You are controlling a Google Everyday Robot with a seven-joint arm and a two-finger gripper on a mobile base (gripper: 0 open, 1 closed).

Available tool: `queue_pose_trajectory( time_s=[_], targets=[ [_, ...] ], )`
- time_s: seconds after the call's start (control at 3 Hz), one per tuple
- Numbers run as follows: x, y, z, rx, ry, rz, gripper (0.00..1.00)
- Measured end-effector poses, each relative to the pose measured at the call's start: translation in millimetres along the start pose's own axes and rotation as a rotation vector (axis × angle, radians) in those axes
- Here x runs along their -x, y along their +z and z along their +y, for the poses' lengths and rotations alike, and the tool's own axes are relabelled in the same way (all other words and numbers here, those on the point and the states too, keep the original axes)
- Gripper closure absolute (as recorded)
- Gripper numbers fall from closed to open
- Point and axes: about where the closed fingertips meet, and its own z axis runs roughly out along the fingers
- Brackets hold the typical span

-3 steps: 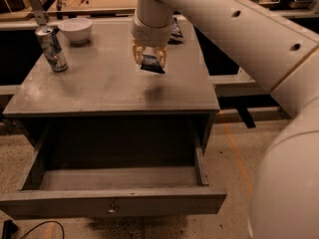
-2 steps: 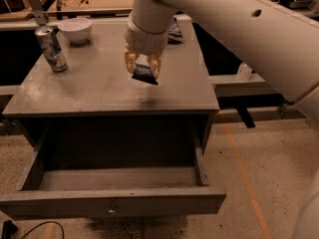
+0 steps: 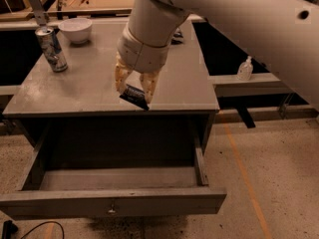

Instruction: Place rxbar blueberry into top drawer

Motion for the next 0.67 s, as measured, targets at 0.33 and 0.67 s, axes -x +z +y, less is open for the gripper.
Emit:
queue_pose_trajectory(
  time_s=[0.33, 0.67],
  targets=[
    [34.7, 12.0, 1.2, -0.024, 0.073, -0.080, 1.00],
    [67.3, 39.0, 5.6, -0.034, 0.111, -0.115, 1.00]
  ],
)
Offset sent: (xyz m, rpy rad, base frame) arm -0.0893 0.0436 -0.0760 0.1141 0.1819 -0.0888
